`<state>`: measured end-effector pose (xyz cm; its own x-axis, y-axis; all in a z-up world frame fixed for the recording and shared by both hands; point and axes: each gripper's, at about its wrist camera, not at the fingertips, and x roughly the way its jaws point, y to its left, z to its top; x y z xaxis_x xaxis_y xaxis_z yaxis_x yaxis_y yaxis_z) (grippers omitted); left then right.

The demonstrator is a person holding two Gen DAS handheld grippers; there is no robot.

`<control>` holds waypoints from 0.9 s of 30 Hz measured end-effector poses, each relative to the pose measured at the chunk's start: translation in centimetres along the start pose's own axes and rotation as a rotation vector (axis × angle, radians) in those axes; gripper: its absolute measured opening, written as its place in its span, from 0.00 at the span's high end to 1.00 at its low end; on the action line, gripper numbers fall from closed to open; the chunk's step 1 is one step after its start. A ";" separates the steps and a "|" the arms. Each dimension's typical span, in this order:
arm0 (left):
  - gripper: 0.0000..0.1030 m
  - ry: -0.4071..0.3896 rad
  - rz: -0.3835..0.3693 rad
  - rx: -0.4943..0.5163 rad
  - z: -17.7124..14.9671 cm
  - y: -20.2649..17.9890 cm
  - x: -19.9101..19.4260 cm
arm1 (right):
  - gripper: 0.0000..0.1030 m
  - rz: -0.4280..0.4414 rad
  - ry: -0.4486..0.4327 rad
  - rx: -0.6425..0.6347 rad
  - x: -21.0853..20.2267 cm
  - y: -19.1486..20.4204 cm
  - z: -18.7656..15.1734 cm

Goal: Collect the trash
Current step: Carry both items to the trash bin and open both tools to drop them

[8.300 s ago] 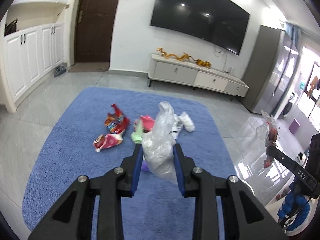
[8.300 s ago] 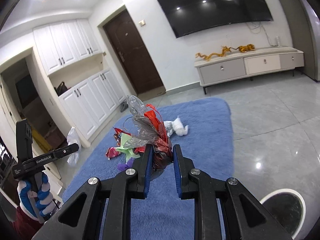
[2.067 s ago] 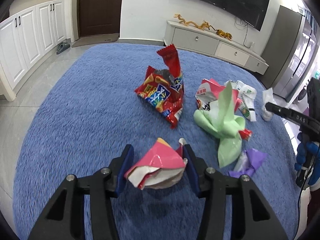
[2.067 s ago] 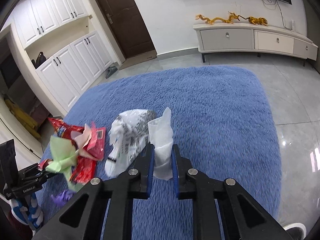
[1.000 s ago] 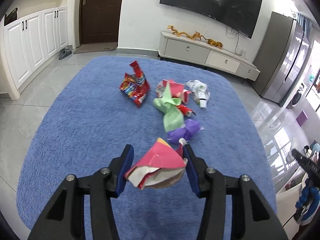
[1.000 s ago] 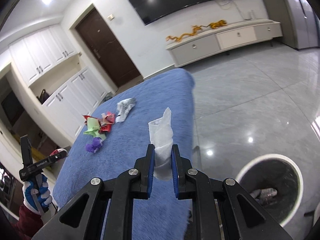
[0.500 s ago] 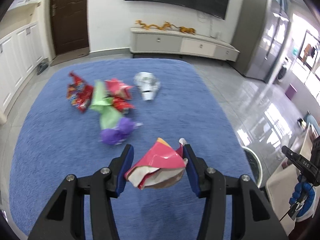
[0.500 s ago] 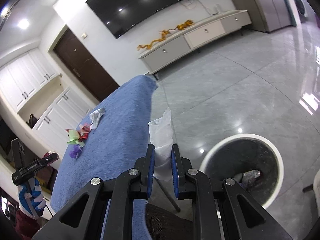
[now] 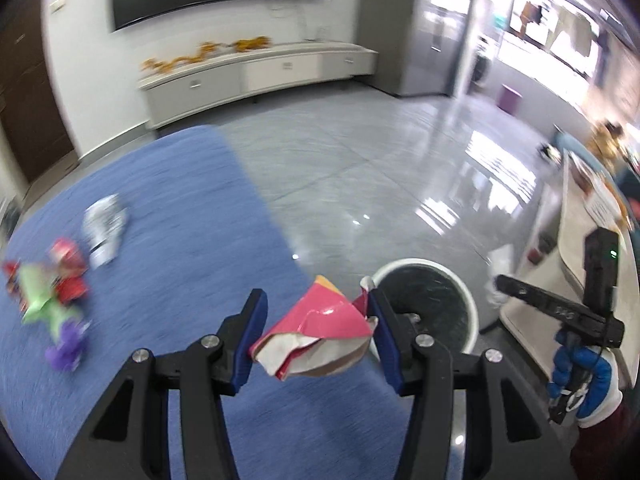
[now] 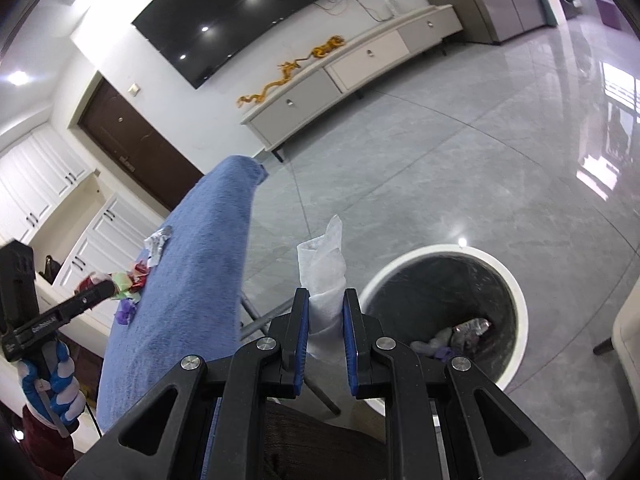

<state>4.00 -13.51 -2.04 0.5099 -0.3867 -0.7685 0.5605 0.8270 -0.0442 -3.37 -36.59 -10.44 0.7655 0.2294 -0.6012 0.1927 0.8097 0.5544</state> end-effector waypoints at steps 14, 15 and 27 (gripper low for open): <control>0.51 0.100 -0.142 0.154 3.8 -10.8 8.7 | 0.83 -0.082 0.045 0.105 1.8 -5.2 -0.9; 0.50 0.104 -0.145 0.152 3.9 -11.0 9.1 | 0.82 -0.086 0.047 0.110 2.0 -5.5 -0.9; 0.46 0.194 -0.219 0.114 4.6 -13.1 13.6 | 0.60 -0.142 0.055 0.168 3.3 -7.8 -1.3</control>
<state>6.56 -31.49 -8.94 0.2408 -0.4567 -0.8564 0.7187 0.6769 -0.1589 -3.17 -41.45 -17.53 0.6899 0.1521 -0.7077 0.3990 0.7359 0.5471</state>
